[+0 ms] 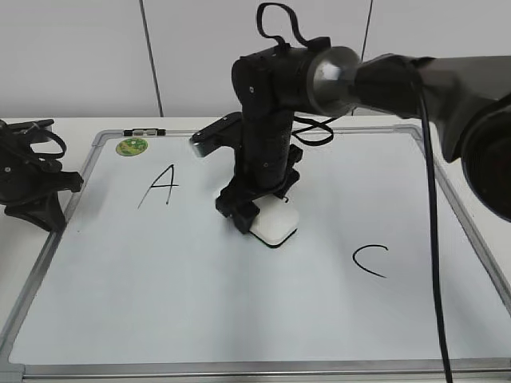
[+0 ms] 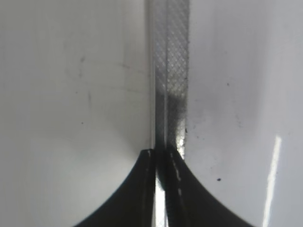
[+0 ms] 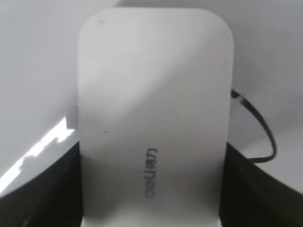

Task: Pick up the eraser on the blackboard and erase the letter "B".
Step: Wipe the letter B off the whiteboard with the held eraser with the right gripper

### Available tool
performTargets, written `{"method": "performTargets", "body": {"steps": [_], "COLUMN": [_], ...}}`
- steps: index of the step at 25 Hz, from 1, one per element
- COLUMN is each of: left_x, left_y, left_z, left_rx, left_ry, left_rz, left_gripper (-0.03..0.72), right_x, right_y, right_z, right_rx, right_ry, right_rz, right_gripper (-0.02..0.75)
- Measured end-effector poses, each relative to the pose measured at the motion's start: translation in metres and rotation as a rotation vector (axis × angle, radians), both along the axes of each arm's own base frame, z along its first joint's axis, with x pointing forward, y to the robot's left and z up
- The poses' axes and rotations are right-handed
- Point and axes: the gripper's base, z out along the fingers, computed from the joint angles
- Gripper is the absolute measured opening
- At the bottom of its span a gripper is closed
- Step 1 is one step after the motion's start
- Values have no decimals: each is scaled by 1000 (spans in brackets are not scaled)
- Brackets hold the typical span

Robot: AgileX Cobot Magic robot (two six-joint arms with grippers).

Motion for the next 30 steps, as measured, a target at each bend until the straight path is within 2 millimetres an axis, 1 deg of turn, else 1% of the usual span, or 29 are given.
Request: {"method": "performTargets", "body": {"steps": [10, 18, 21, 24, 27, 30], "left_x": [0, 0, 0, 0, 0, 0], "left_y": [0, 0, 0, 0, 0, 0], "left_z": [0, 0, 0, 0, 0, 0], "left_rx": [3, 3, 3, 3, 3, 3], "left_ry": [0, 0, 0, 0, 0, 0], "left_rz": [-2, -2, -2, -2, -2, -2], "left_gripper": [8, 8, 8, 8, 8, 8], "right_x": [33, 45, 46, 44, 40, 31], "right_y": [-56, -82, -84, -80, -73, -57], "right_z": [0, 2, 2, 2, 2, 2], "right_rx": [0, -52, -49, -10, 60, 99], "right_ry": [-2, -41, -32, -4, 46, 80], "right_rz": [-138, -207, -219, -222, -215, -172], "right_gripper": [545, 545, 545, 545, 545, 545]}}
